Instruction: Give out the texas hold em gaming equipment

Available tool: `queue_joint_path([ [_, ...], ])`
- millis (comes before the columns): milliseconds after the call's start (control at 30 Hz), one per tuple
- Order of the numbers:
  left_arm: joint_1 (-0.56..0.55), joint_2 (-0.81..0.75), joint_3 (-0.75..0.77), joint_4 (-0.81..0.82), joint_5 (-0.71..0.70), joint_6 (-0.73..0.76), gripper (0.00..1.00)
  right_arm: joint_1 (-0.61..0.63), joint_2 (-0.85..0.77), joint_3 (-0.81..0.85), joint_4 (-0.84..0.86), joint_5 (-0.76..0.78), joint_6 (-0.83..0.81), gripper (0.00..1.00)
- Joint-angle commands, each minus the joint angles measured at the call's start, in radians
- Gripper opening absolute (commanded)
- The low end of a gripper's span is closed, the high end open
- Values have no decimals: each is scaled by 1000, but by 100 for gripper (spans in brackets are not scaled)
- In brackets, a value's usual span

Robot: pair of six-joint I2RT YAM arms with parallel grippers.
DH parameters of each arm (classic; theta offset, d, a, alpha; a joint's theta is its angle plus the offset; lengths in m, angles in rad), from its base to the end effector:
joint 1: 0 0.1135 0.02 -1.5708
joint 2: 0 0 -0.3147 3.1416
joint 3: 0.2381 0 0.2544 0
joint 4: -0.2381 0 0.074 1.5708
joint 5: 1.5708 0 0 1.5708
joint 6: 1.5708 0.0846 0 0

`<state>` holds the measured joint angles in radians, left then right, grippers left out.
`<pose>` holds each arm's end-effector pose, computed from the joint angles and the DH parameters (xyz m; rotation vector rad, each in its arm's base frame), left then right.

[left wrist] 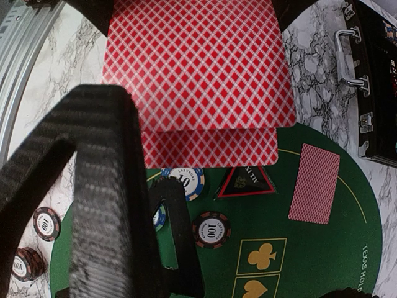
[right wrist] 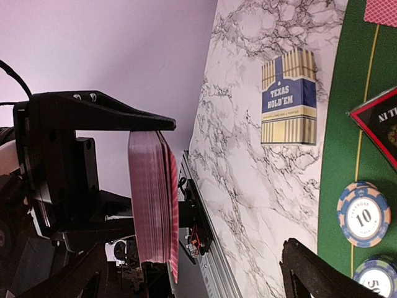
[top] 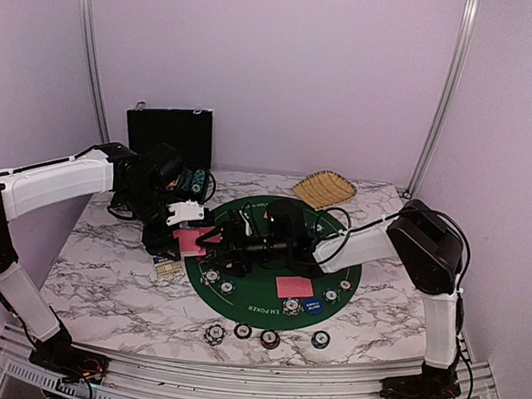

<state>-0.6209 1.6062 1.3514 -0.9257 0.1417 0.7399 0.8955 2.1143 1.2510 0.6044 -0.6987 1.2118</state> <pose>0.2741 -0.2107 0.2779 1.7533 2.1053 -0.1619 0.2846 0.4424 0.1984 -0.2711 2.3429 1.9283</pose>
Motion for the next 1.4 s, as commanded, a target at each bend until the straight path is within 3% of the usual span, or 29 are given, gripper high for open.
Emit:
queue_joint_path([
  [0, -2, -11, 31, -26, 21, -10, 0, 18, 42, 58, 86, -13, 48, 95],
  [867, -2, -8, 33, -27, 20, -13, 0, 57, 221, 271, 98, -18, 119, 96],
  [1367, -2, -13, 26, -26, 22, -11, 0, 41, 254, 270, 76, 11, 131, 95],
])
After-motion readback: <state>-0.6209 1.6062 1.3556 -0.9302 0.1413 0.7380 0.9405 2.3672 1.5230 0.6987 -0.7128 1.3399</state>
